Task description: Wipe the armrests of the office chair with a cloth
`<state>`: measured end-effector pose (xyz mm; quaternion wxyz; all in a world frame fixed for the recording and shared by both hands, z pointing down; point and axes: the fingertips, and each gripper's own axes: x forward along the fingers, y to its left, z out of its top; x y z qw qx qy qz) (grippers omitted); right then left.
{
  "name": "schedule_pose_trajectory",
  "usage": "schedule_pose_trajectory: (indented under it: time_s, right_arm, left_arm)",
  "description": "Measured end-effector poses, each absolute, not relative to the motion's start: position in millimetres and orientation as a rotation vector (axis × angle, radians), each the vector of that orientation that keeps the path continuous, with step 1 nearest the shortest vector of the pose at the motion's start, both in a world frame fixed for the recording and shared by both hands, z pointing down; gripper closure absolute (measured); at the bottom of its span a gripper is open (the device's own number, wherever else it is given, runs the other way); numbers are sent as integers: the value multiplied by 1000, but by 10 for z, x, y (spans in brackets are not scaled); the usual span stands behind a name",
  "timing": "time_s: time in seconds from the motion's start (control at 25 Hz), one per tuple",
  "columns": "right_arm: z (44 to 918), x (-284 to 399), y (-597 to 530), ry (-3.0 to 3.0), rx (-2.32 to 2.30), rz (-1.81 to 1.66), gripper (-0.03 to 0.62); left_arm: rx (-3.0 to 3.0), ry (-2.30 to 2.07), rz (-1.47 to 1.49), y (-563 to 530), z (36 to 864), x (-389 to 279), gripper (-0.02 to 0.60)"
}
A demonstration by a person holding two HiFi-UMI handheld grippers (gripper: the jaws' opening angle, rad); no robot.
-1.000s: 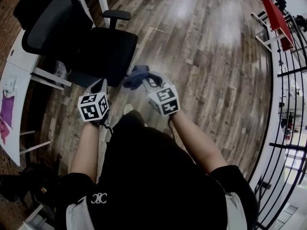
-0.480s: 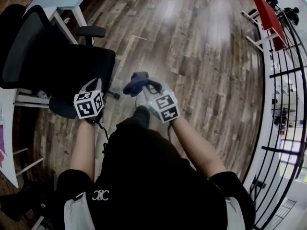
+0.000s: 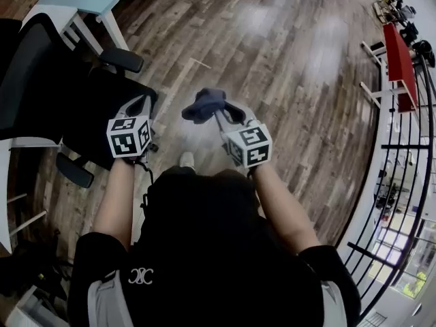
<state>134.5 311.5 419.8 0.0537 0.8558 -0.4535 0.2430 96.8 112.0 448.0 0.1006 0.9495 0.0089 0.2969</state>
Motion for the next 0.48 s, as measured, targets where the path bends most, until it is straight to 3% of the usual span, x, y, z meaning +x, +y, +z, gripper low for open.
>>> schedule_pose_trajectory:
  time_s: [0.48]
  right_arm:
    - [4425,2903,2925,-1786,2259,692,520]
  left_arm:
    - [2572,-625,821,778,4629,1358,575]
